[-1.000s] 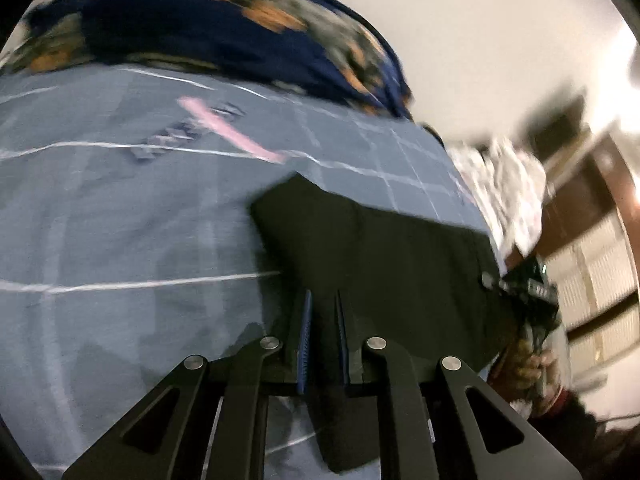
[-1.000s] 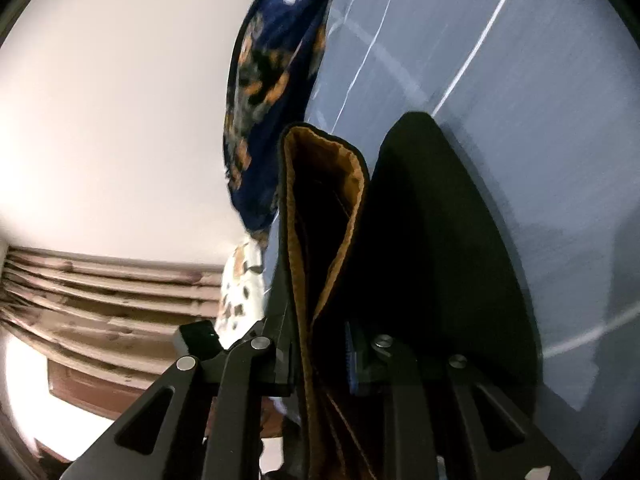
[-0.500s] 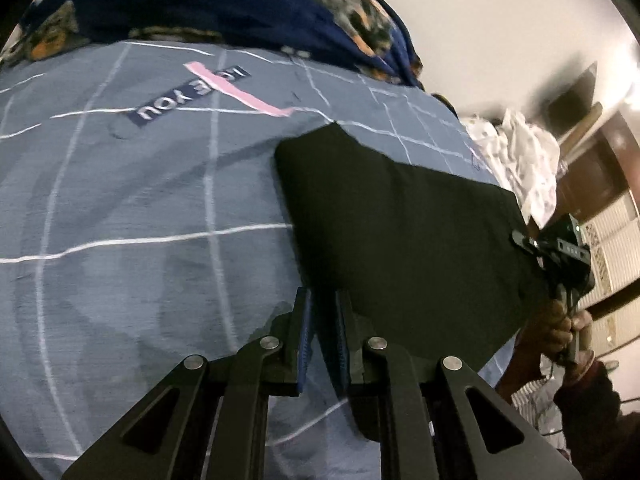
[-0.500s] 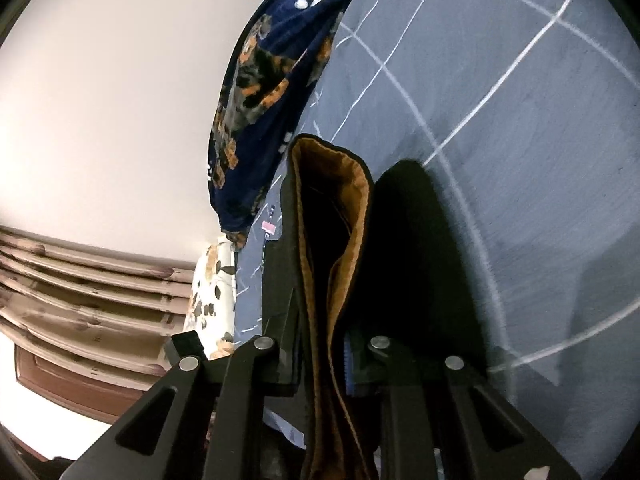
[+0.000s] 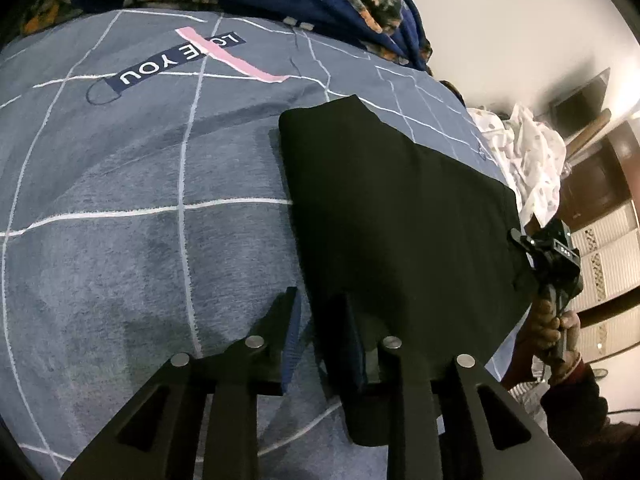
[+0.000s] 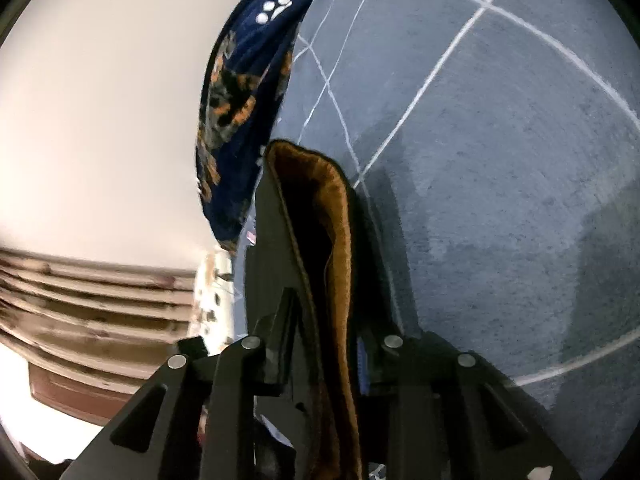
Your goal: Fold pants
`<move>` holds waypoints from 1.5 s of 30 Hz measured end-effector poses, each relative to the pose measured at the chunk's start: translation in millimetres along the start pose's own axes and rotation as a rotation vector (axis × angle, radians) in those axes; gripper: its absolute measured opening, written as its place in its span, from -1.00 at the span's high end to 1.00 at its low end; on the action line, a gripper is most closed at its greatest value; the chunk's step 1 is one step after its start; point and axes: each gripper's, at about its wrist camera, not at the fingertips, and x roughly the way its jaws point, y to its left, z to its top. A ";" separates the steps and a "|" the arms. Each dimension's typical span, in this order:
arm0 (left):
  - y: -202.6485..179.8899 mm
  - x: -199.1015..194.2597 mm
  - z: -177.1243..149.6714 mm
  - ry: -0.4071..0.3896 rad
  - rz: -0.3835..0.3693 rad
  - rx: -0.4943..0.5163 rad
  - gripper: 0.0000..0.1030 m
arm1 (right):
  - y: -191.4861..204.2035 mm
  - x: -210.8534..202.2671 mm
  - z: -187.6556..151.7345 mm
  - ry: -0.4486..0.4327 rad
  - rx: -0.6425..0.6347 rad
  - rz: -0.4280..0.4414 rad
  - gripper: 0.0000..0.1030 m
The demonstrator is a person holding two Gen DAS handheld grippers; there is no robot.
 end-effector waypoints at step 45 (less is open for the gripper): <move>-21.6 1.6 -16.6 -0.007 0.050 0.056 -0.24 | -4.4 -58.6 -88.9 -0.104 0.090 -0.087 0.76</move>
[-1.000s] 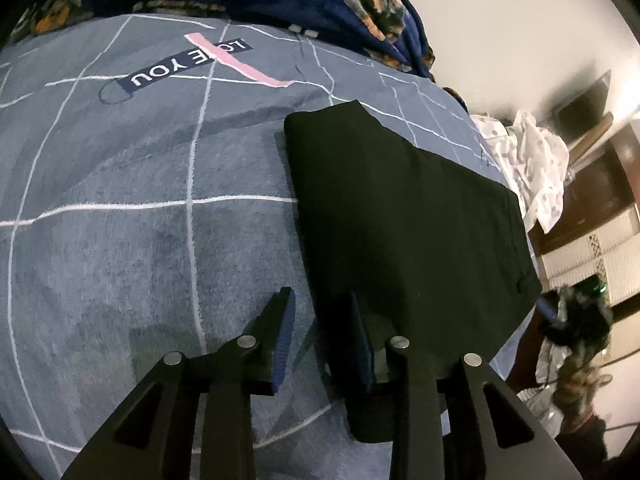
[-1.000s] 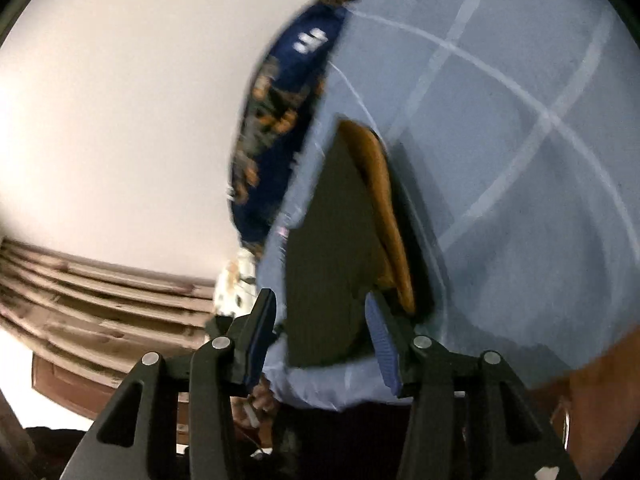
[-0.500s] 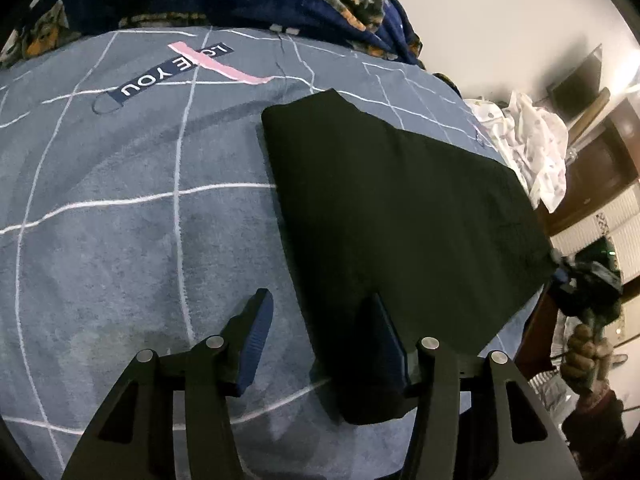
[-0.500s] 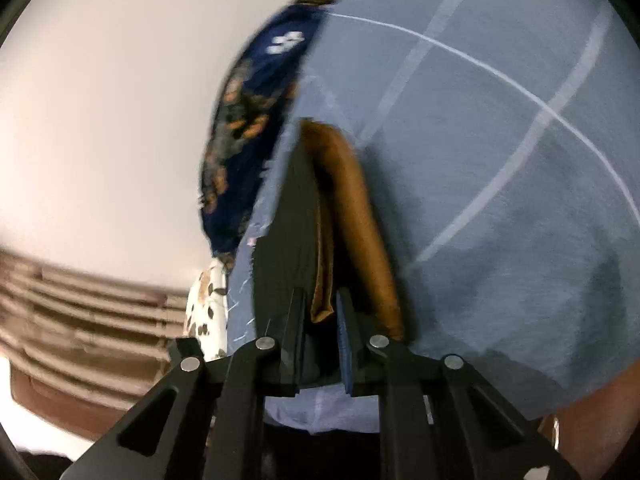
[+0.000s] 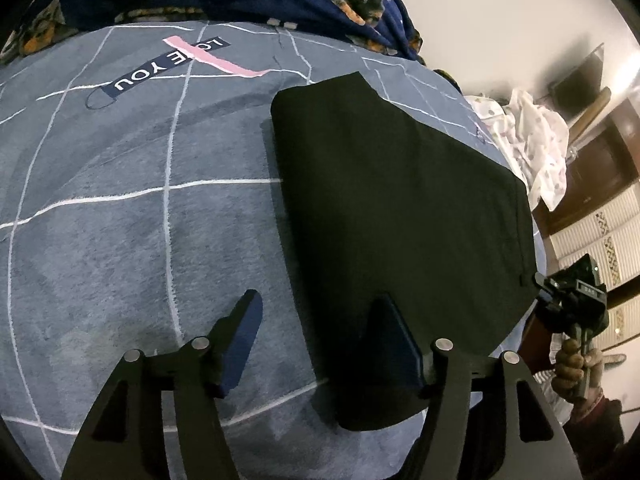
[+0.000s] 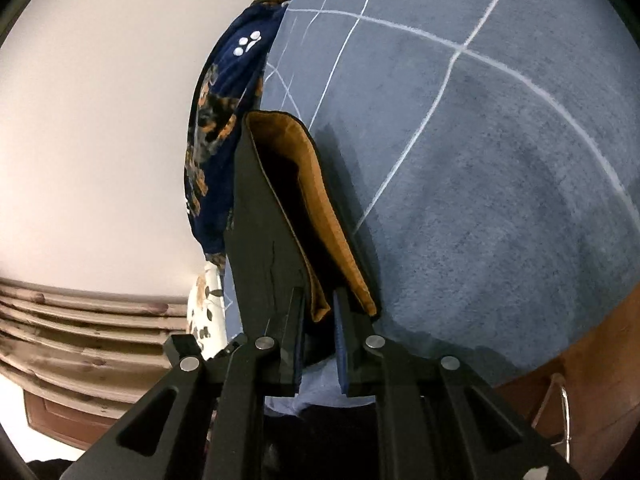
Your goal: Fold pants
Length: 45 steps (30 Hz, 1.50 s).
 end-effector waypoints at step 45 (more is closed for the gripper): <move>-2.3 1.7 1.3 0.020 -0.015 0.014 -0.48 | 21.7 20.8 13.4 0.051 0.009 0.005 0.65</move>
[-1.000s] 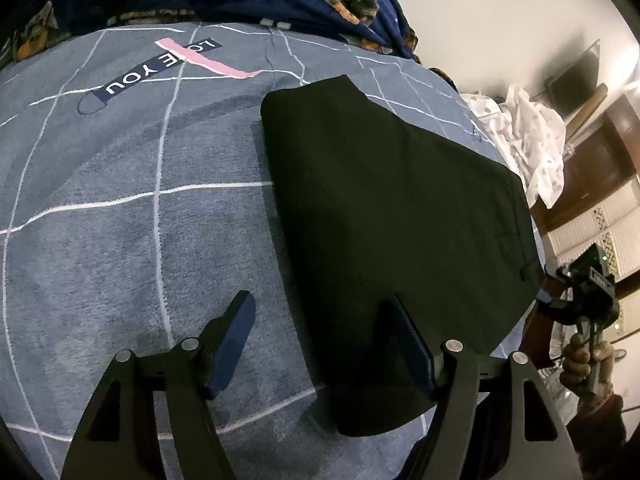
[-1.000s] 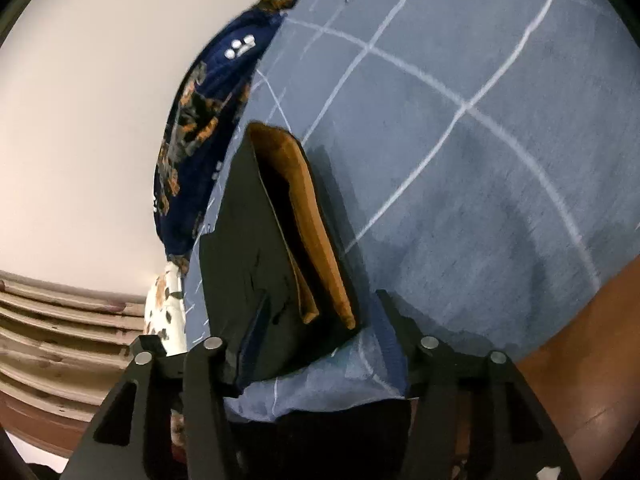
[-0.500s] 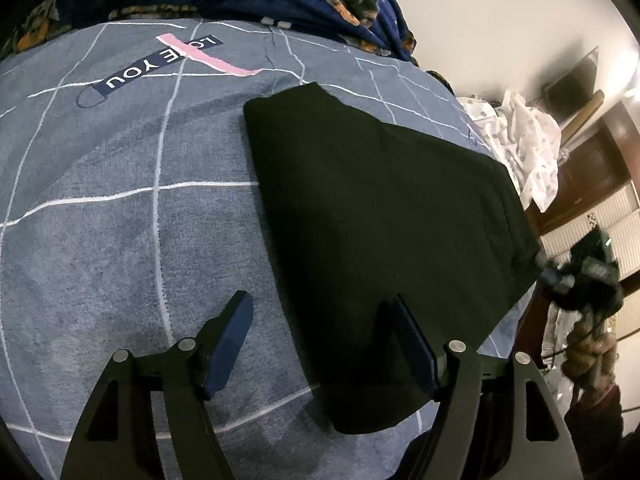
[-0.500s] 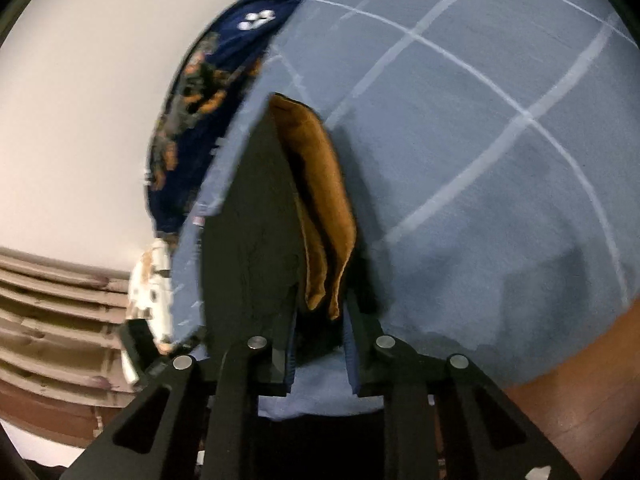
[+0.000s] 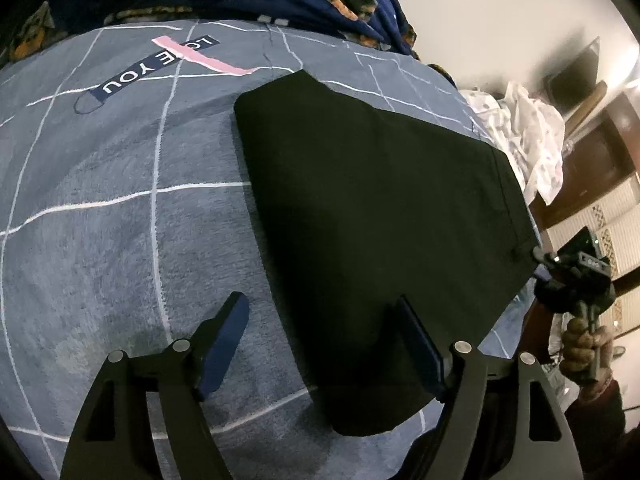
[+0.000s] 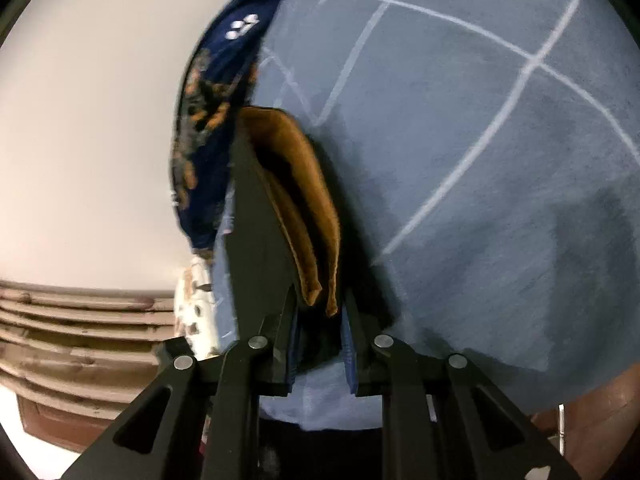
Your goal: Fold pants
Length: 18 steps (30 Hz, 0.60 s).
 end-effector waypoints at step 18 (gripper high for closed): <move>-4.2 1.4 -0.7 -0.022 0.049 0.045 -0.55 | -11.1 21.1 4.2 0.054 0.031 -0.002 0.65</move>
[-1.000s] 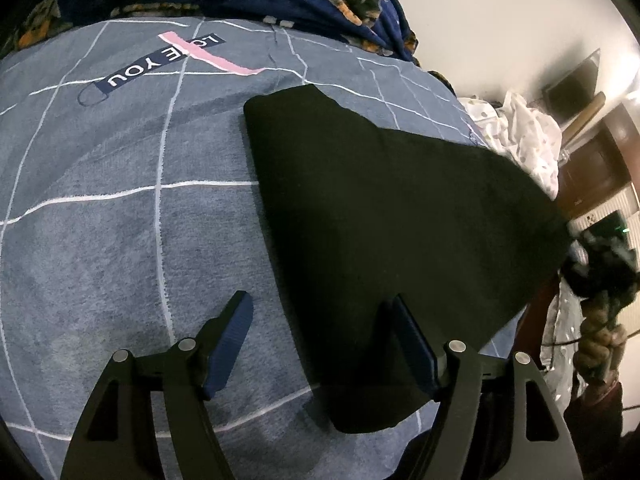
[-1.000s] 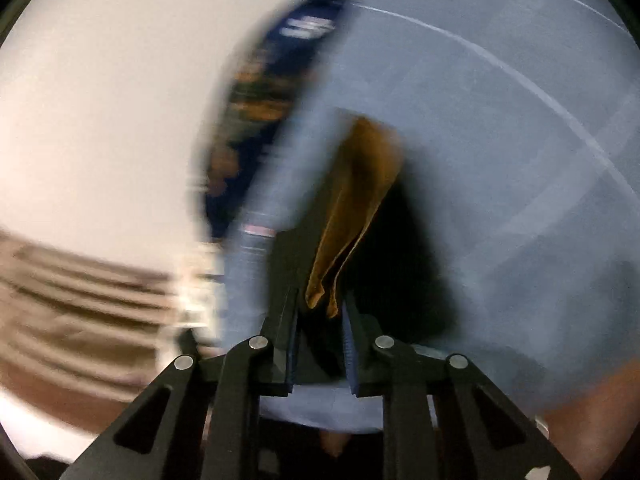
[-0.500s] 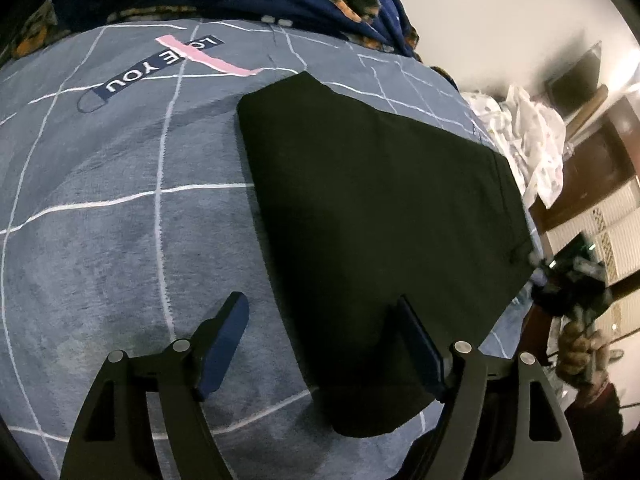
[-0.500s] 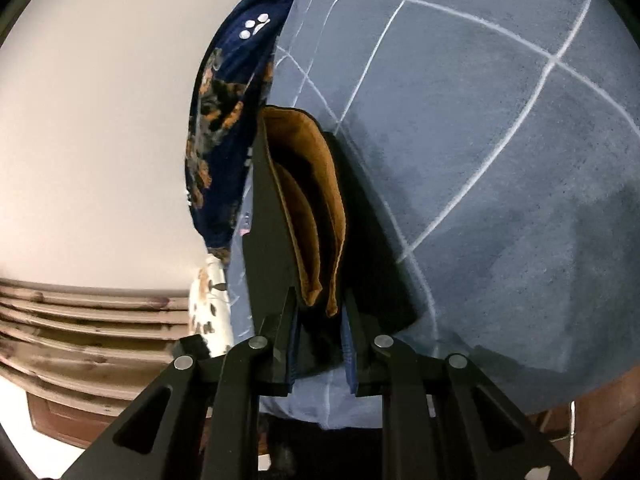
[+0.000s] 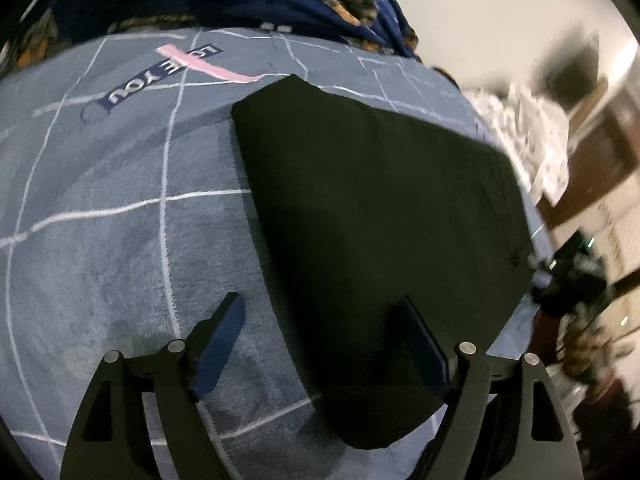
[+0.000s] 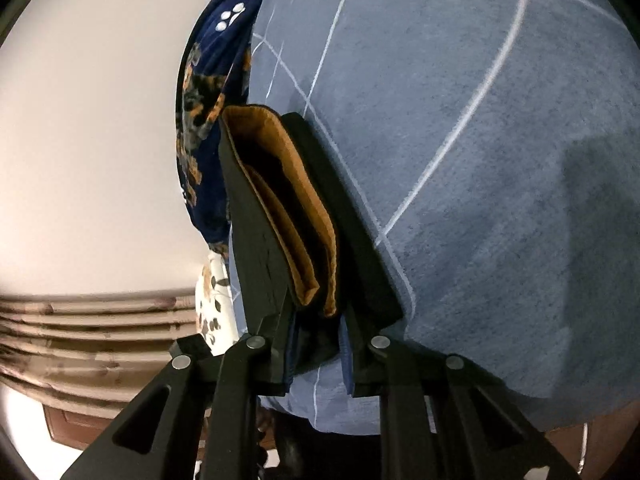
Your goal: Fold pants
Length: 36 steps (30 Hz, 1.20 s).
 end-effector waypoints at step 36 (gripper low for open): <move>7.9 11.5 24.8 -0.020 -0.172 0.076 -0.69 | 44.5 42.3 61.9 0.271 -0.415 -0.103 0.08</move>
